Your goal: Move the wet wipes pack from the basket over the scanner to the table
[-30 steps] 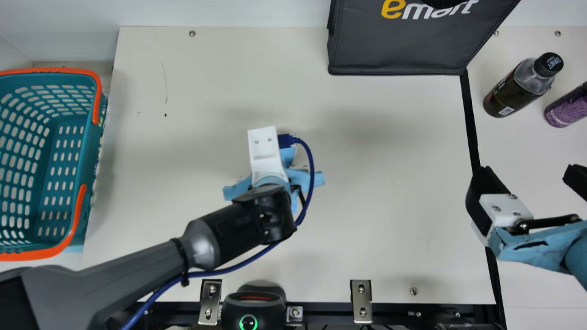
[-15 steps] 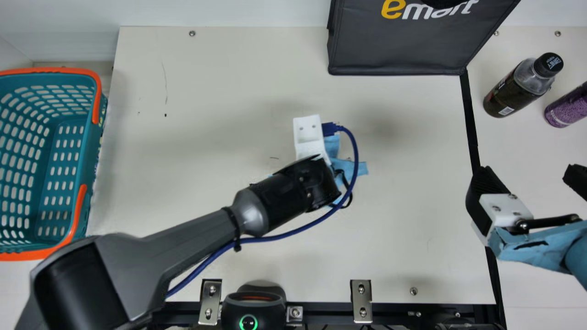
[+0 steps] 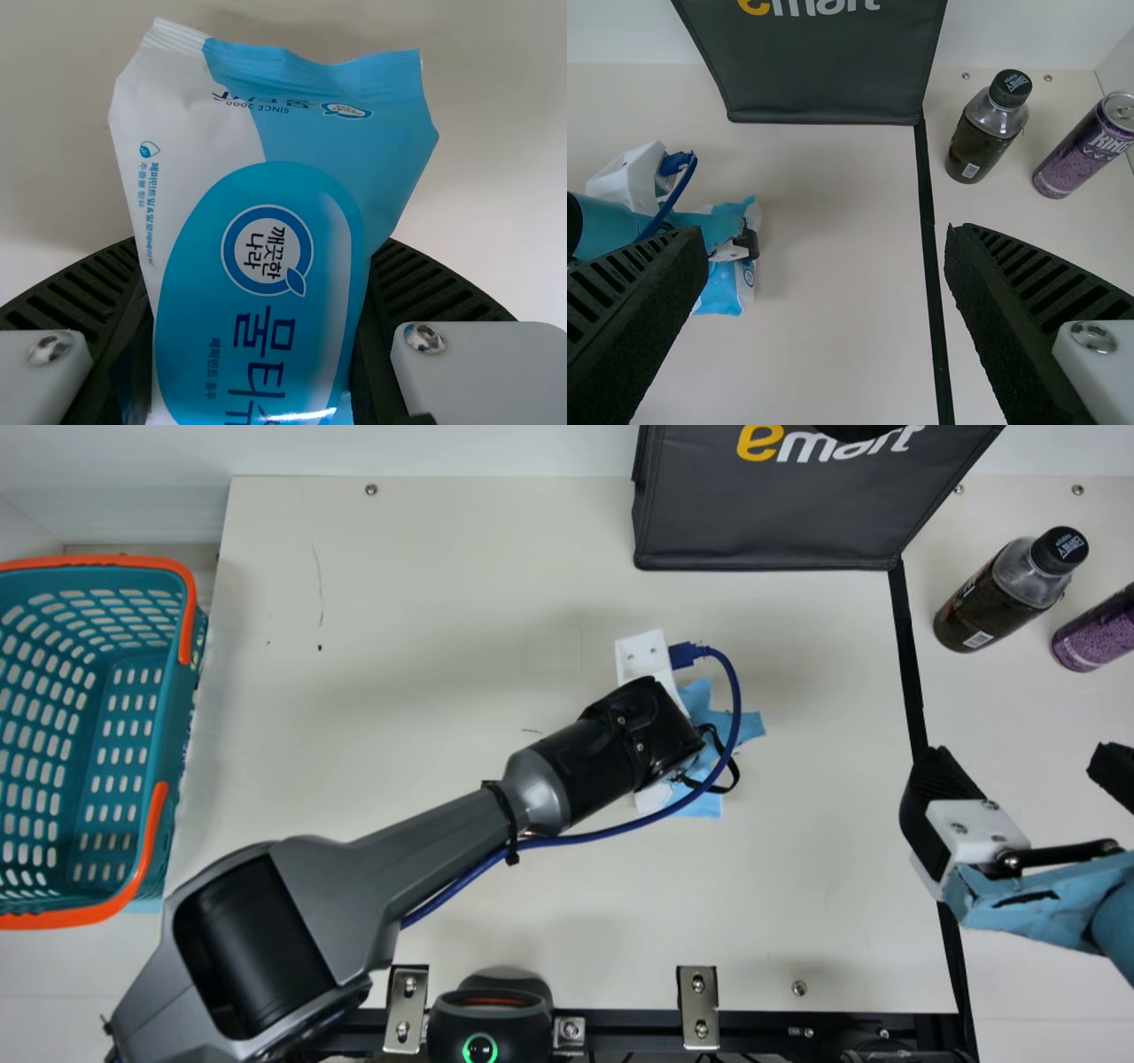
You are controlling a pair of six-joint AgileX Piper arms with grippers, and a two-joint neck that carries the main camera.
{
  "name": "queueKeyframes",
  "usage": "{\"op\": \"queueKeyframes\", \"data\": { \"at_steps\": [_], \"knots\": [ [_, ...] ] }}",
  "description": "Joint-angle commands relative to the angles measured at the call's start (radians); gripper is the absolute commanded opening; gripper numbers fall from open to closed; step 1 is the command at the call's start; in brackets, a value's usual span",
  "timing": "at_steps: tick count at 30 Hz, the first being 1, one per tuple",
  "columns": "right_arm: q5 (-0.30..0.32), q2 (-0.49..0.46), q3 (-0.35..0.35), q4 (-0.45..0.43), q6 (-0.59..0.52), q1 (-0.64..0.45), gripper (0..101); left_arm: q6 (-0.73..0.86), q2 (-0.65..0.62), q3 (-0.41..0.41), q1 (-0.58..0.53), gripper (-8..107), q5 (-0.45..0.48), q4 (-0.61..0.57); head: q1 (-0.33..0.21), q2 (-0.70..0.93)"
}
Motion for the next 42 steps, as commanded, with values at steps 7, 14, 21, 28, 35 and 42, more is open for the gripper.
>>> {"op": "queueKeyframes", "data": {
  "at_steps": [7,14,21,28,35,42],
  "knots": [
    [0.0,0.0,0.0,0.0,0.0,0.0,95,0.037,-0.055,0.084,0.027,69,-0.055,-0.047,-0.03,0.002],
    [0.0,0.0,0.0,0.0,0.0,0.0,95,0.084,-0.143,0.2,0.065,90,-0.103,-0.074,-0.03,0.002],
    [0.0,0.0,0.0,0.0,0.0,0.0,95,0.188,-0.282,0.35,0.124,90,-0.206,-0.147,-0.03,0.002],
    [0.0,0.0,0.0,0.0,0.0,0.0,95,0.329,-0.442,0.494,0.205,90,-0.27,-0.22,-0.03,0.002],
    [0.001,0.0,0.0,0.0,0.0,0.0,95,0.512,-0.598,0.601,0.3,90,-0.27,-0.282,-0.03,0.002],
    [0.0,0.0,0.0,0.0,0.0,0.0,95,0.665,-0.743,0.669,0.396,90,-0.218,-0.263,-0.03,0.002]
  ]
}}
